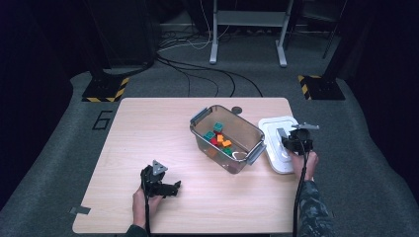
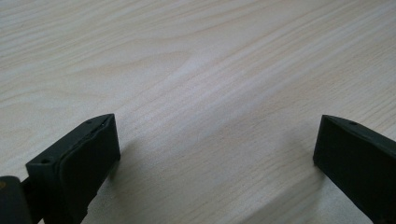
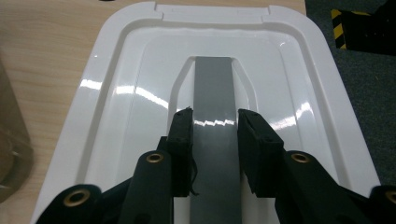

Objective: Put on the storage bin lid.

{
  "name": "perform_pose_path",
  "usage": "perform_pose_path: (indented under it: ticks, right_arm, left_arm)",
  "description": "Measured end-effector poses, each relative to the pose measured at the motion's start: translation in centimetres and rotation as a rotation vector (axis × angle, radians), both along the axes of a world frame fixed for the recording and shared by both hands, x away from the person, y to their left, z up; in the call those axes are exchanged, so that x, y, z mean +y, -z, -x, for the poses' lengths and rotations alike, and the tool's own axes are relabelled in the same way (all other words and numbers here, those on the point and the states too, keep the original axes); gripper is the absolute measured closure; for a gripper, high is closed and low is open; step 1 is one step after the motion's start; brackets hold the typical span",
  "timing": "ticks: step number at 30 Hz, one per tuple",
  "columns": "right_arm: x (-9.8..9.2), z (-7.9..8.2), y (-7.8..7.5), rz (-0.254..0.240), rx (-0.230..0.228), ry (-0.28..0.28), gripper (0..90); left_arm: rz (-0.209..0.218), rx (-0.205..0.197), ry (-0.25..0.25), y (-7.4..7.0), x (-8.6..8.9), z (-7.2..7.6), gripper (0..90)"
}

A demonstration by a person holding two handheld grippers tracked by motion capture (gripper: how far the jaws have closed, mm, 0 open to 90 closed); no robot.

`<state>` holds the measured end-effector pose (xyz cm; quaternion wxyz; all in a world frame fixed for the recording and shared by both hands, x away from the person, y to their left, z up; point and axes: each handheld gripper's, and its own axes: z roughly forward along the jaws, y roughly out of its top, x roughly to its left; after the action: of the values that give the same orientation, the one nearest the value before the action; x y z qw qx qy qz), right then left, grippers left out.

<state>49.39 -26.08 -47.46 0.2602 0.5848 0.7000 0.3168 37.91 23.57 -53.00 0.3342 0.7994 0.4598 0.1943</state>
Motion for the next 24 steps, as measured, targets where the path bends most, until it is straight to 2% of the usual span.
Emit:
perform_pose_path:
  ticks: [8, 13, 24]
  right_arm:
    - [0.1, 0.4, -1.5, -0.015, -0.017, -0.015, 66.4]
    - [0.0, 0.5, -2.7, -0.001, -0.026, -0.027, 66.4]
    - [-0.4, 0.6, -4.5, -0.008, -0.041, -0.032, 66.4]
  left_arm:
    - [0.000, 0.000, 0.000, 0.0, 0.0, 0.0, 0.2]
    - [-0.001, -0.001, 0.000, 0.0, 0.0, 0.0, 0.2]
    - [0.000, -0.001, 0.000, 0.0, 0.0, 0.0, 0.2]
